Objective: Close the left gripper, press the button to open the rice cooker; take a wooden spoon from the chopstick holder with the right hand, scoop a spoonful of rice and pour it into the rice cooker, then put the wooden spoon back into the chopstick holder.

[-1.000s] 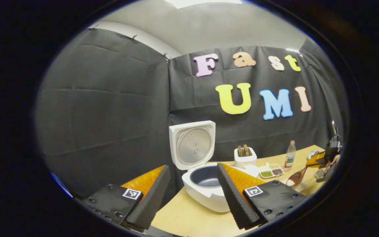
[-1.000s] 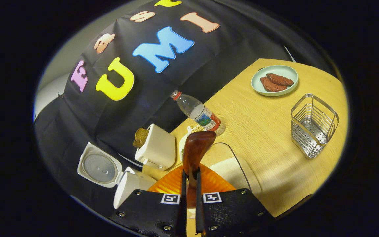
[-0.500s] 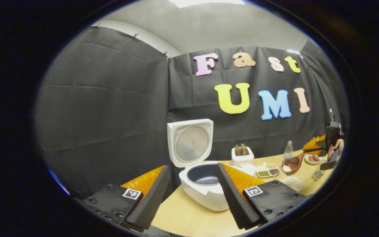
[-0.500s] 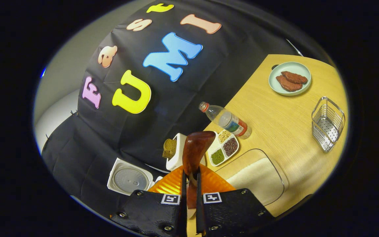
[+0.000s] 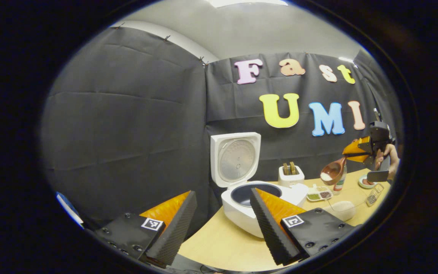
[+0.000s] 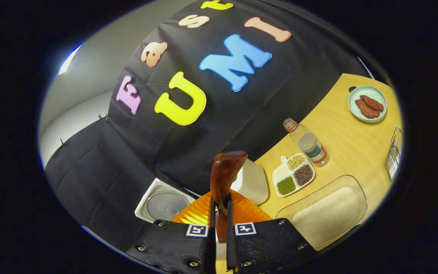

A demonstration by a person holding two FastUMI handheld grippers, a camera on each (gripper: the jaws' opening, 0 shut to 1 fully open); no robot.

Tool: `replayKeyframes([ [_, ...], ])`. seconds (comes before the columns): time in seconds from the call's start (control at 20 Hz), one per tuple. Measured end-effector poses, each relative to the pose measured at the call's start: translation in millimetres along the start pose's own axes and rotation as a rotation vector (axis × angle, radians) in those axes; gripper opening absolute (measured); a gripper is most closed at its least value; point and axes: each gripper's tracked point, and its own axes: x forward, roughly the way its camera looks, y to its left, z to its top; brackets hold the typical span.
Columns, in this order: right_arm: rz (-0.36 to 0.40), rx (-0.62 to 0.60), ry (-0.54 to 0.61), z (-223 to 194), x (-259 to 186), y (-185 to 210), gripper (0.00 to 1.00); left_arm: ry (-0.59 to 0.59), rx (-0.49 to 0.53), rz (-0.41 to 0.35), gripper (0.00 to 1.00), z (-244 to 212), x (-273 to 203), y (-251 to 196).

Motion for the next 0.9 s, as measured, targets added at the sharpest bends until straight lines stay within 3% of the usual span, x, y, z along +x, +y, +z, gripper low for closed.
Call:
replayKeyframes([
  [0.4,0.098,-0.087,0.073,-37.7,48.3,70.1,0.11,0.015,-0.028,0.12,0.98,-10.8,-36.4,49.8],
  [0.9,0.122,-0.232,0.149,-98.7,118.8,110.3,0.11,0.017,-0.053,0.256,0.98,-12.6,-69.1,92.9],
])
